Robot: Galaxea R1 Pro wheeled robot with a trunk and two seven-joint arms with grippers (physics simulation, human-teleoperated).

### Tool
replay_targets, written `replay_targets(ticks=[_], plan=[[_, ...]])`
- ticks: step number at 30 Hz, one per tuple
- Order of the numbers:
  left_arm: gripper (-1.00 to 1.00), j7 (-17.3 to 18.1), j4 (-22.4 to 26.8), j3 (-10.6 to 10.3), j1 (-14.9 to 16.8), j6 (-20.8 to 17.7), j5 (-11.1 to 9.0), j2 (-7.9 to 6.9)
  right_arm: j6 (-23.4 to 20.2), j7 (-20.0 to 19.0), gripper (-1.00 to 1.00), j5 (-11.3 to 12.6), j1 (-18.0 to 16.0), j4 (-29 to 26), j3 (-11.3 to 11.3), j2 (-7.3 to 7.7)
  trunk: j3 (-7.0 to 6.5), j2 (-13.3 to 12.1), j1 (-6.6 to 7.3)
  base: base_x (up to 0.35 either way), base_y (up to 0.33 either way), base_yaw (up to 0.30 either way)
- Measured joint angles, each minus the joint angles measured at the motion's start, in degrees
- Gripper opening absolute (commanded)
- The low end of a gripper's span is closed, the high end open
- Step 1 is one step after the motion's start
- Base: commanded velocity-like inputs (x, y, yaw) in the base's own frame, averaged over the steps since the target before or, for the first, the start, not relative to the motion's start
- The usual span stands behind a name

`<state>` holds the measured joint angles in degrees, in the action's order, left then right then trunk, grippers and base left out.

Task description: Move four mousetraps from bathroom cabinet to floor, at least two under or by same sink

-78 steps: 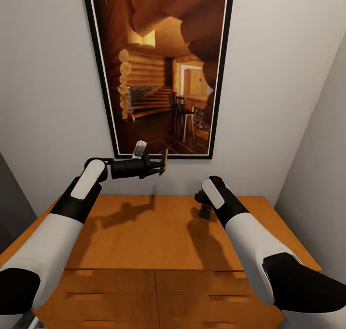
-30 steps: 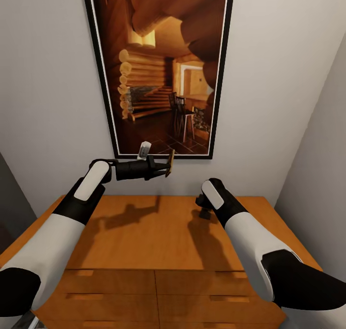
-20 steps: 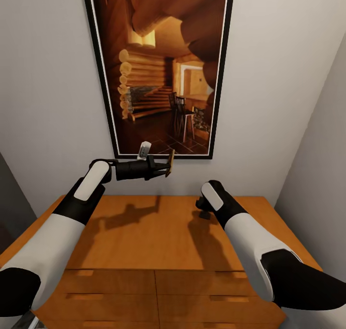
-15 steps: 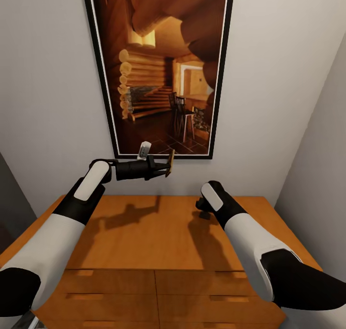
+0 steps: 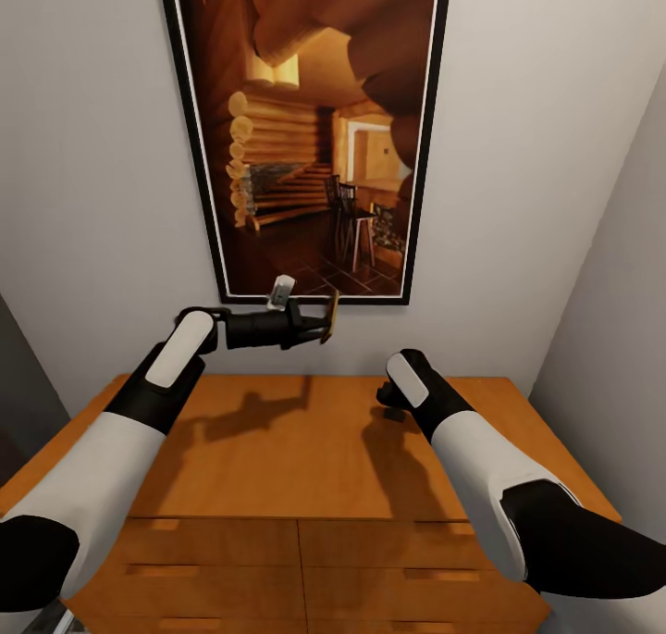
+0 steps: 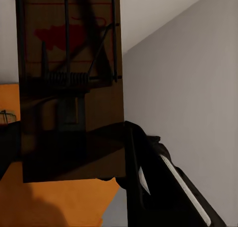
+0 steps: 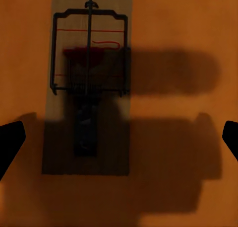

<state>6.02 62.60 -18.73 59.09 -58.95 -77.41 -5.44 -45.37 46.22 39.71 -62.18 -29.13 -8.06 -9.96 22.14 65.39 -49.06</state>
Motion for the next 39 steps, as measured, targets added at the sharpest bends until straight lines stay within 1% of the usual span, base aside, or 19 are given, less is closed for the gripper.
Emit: replay_targets(ticks=[4,9,20,39], plan=[[-1.00,-0.05,-0.07,-1.10,0.00,0.04,0.02,0.03,0.00,0.00,1.00,-0.05,0.00,0.01,-0.17,-0.01,0.00,0.00,0.00,0.000,0.000,0.000],[-1.00,-0.09,-0.15,-1.54,0.00,0.07,0.01,0.03,-0.05,0.01,1.00,-0.08,0.00,0.02,-0.36,-0.04,0.00,0.00,0.00,0.000,0.000,0.000],[-1.00,-0.16,-0.22,-1.76,0.00,0.08,0.02,0.04,-1.37,0.04,1.00,-0.03,0.00,0.07,-1.52,-0.04,0.00,0.00,0.00,0.000,0.000,0.000],[-1.00,-0.24,-0.36,-1.82,0.00,0.09,0.06,0.05,-1.92,0.03,1.00,-0.01,0.00,0.08,-1.71,-0.04,0.00,0.00,0.00,0.000,0.000,0.000]])
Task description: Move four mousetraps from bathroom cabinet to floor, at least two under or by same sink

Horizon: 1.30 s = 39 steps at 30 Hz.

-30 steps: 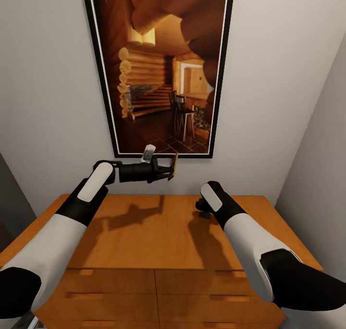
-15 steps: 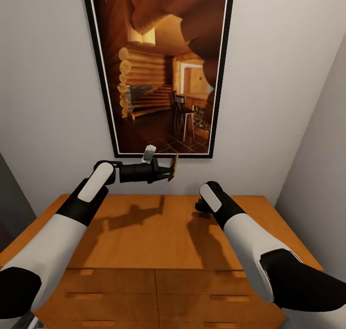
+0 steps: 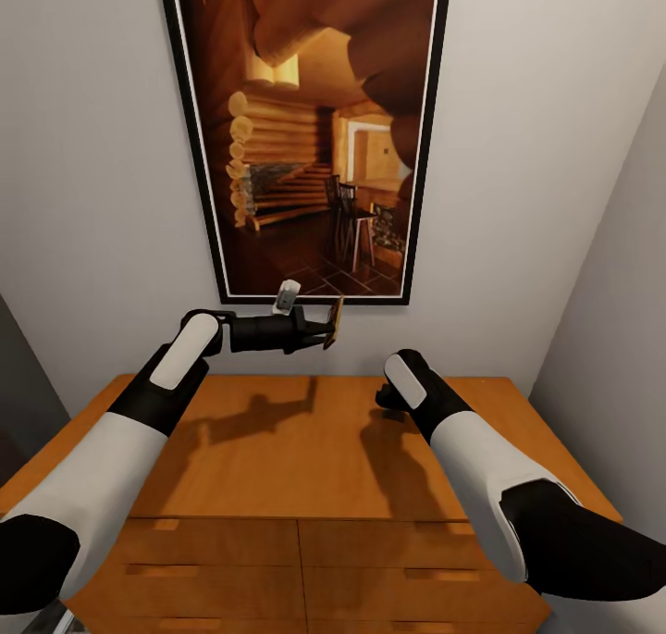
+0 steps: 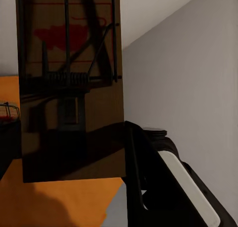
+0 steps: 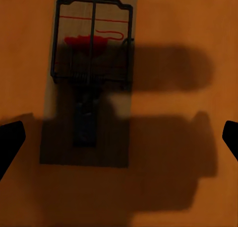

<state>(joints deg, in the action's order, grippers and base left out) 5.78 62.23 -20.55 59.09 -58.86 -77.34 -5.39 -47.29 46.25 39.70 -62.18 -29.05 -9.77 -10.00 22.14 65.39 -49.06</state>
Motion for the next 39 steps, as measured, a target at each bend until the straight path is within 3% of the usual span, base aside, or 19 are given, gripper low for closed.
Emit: replay_targets(ticks=[39], plan=[[-1.00,-0.02,-0.09,-0.01,0.00,0.07,0.01,0.07,-0.01,0.00,1.00,-0.06,0.00,0.00,-0.09,0.00,0.00,0.00,0.00,0.000,0.026,0.000]])
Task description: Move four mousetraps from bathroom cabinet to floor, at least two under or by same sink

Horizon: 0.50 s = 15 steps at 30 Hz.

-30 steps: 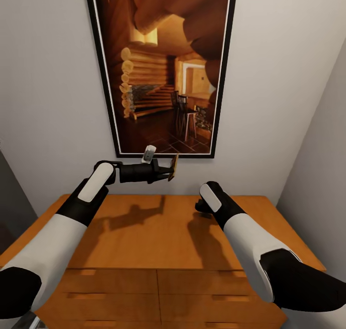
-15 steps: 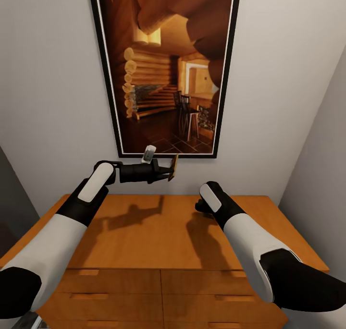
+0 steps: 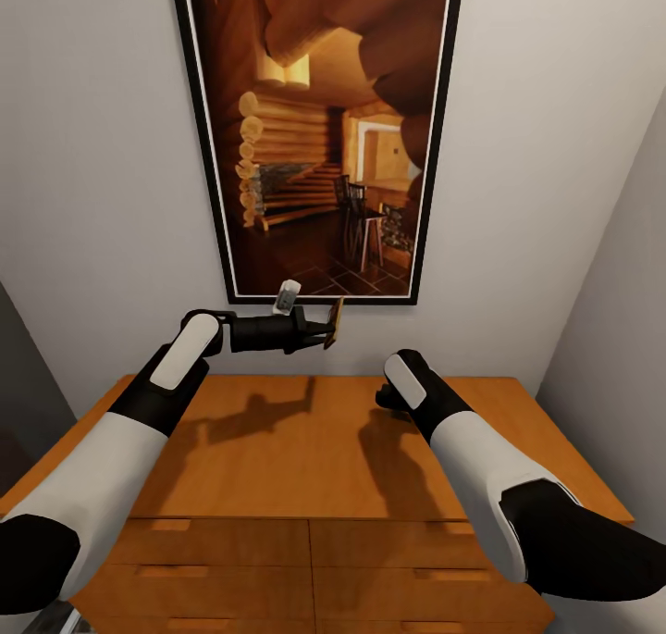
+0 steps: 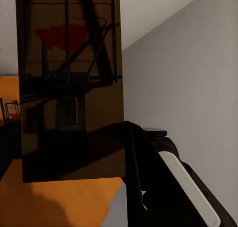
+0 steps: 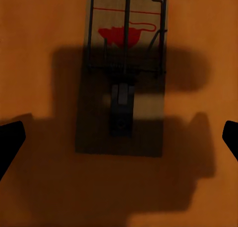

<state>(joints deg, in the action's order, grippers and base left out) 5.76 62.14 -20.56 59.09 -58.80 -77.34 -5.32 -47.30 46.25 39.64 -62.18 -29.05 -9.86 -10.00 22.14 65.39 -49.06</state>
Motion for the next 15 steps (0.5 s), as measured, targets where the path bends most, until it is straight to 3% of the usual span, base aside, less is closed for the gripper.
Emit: replay_targets(ticks=[15], plan=[[-1.00,-0.14,0.00,0.00,0.00,0.02,0.03,0.09,0.00,0.00,1.00,0.07,0.00,0.05,0.00,0.00,0.00,0.00,0.00,0.007,0.000,0.000]])
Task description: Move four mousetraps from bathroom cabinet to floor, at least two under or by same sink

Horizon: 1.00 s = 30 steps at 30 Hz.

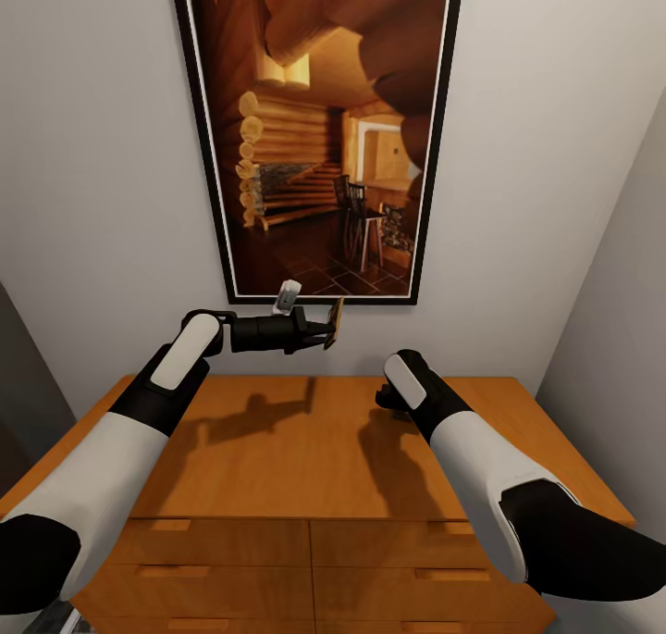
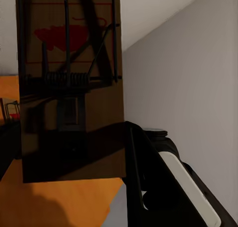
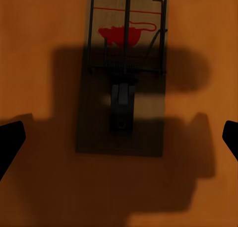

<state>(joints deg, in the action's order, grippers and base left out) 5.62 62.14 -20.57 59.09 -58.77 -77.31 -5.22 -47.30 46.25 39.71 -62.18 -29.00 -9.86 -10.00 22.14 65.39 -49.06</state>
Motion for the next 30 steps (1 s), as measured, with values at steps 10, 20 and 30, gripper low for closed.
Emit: replay_targets(ticks=[10,20,30], plan=[[-1.00,-0.05,-0.02,0.00,0.00,0.00,0.02,0.32,0.00,0.00,1.00,-0.01,0.00,0.03,0.00,0.00,0.00,0.00,0.00,0.093,0.000,0.000],[-1.00,-0.09,-0.12,0.00,0.00,0.00,0.02,0.35,0.00,0.00,1.00,-0.01,0.00,0.04,0.00,0.00,0.00,0.00,0.00,0.011,0.000,0.000],[-1.00,-0.10,-0.17,0.00,0.00,0.00,0.02,0.43,0.00,0.00,1.00,0.01,0.00,0.04,-0.01,0.00,0.00,0.00,0.00,0.001,0.000,0.000]])
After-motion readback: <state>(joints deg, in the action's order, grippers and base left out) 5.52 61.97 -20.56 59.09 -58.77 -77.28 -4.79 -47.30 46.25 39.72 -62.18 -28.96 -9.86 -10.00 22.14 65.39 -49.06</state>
